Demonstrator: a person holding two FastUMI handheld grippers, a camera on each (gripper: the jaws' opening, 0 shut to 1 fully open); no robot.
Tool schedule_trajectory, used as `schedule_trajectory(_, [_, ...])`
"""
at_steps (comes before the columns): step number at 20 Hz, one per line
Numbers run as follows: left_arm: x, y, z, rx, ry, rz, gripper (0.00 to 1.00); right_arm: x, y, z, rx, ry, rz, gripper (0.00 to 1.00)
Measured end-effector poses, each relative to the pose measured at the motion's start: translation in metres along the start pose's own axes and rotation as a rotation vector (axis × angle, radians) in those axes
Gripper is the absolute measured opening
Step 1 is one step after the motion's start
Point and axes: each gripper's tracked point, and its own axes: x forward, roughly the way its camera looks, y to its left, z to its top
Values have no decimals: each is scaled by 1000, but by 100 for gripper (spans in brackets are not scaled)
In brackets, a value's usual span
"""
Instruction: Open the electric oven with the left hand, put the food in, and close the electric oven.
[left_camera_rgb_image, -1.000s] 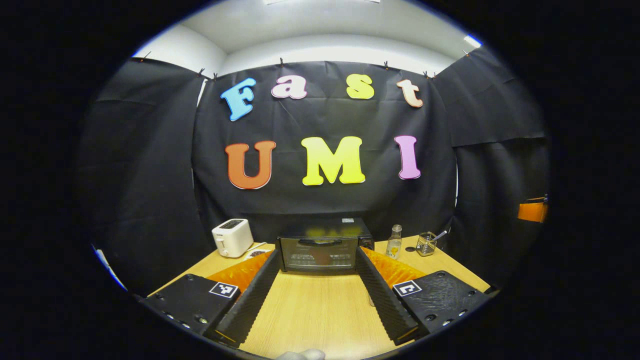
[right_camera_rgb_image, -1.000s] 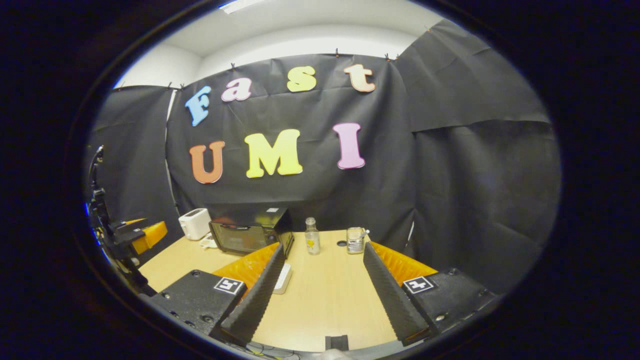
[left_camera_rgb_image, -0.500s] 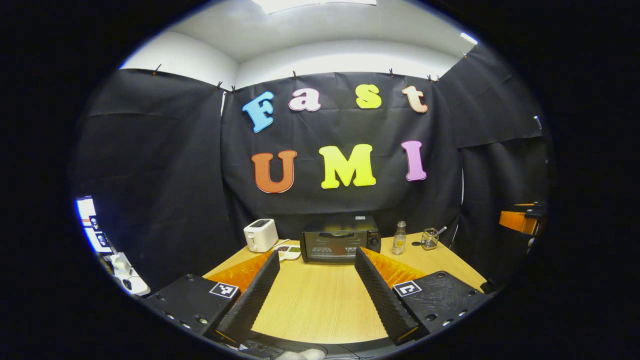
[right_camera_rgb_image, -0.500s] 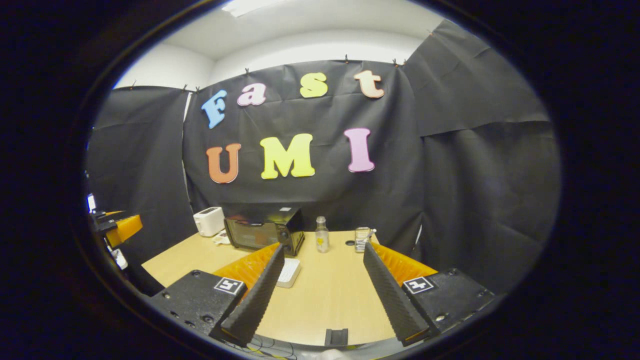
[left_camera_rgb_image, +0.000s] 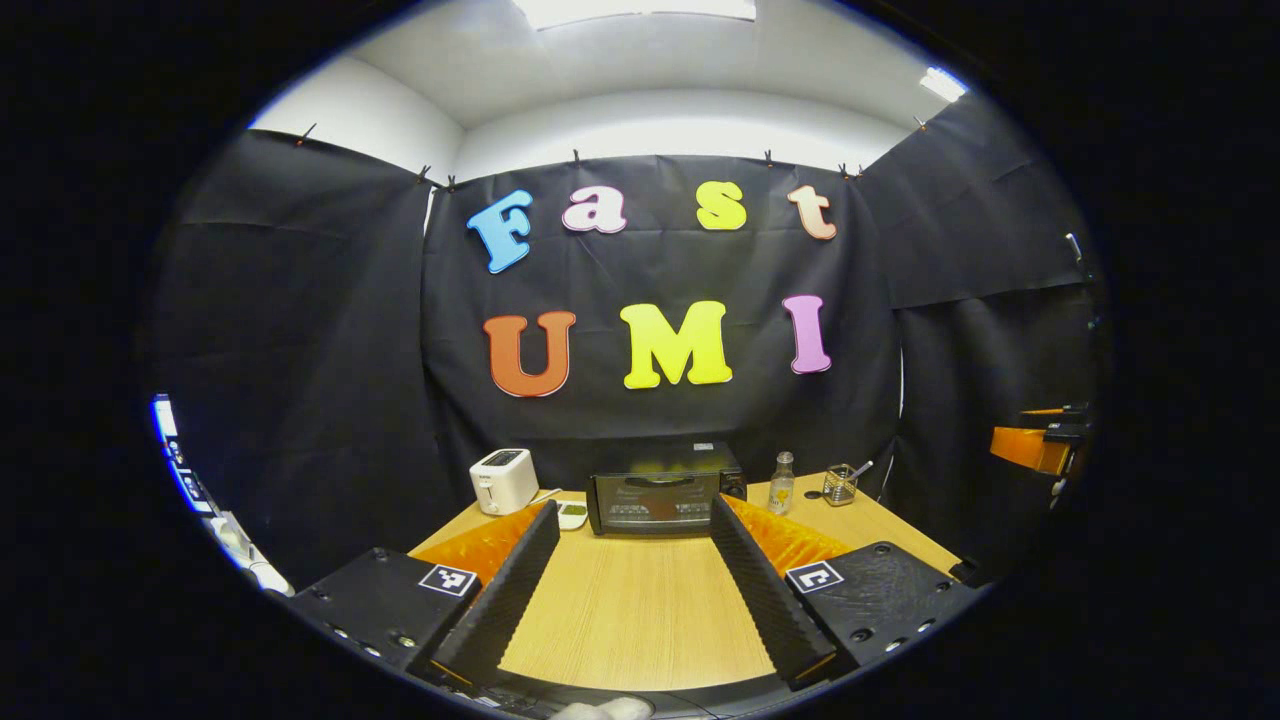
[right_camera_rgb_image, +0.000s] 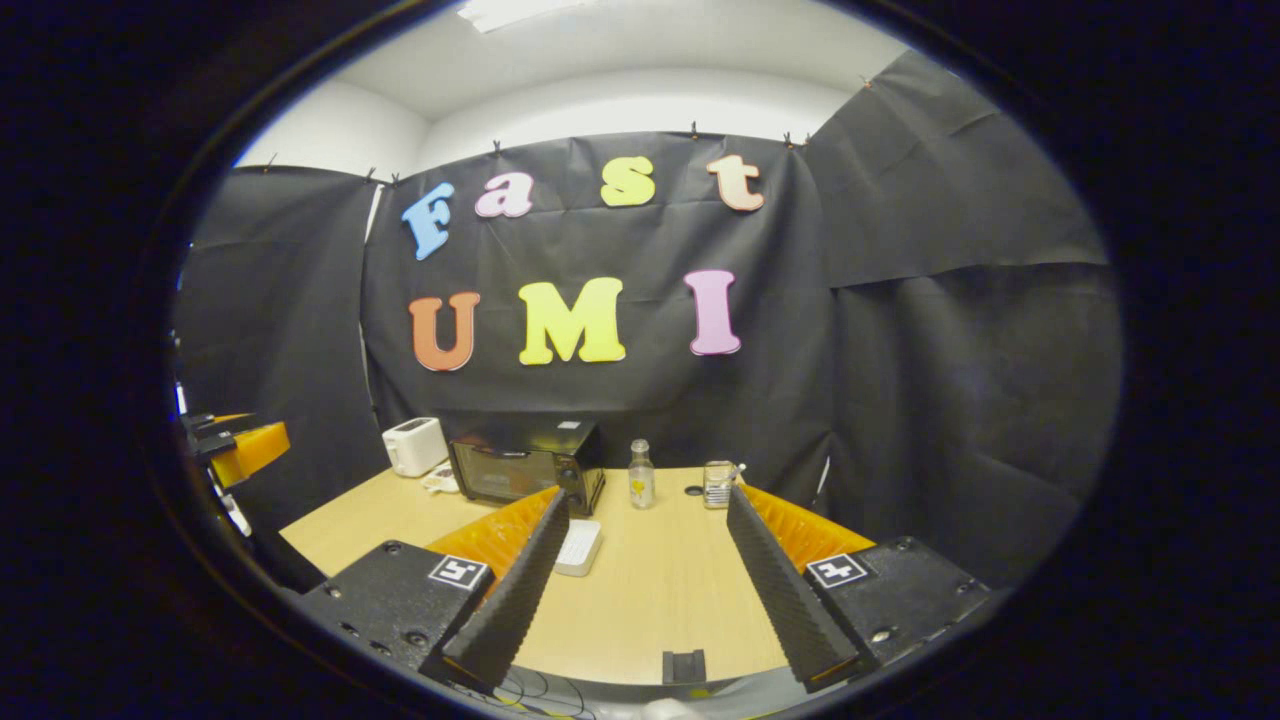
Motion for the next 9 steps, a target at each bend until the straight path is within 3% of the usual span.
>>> schedule_trajectory(4, [-1, 8, 1, -9, 2, -11, 96, -10, 10, 12, -6, -25, -15, 96])
schedule_trajectory(9, [-4, 16, 4, -9, -12, -48, 96, -16, 29, 20, 6, -32, -23, 100])
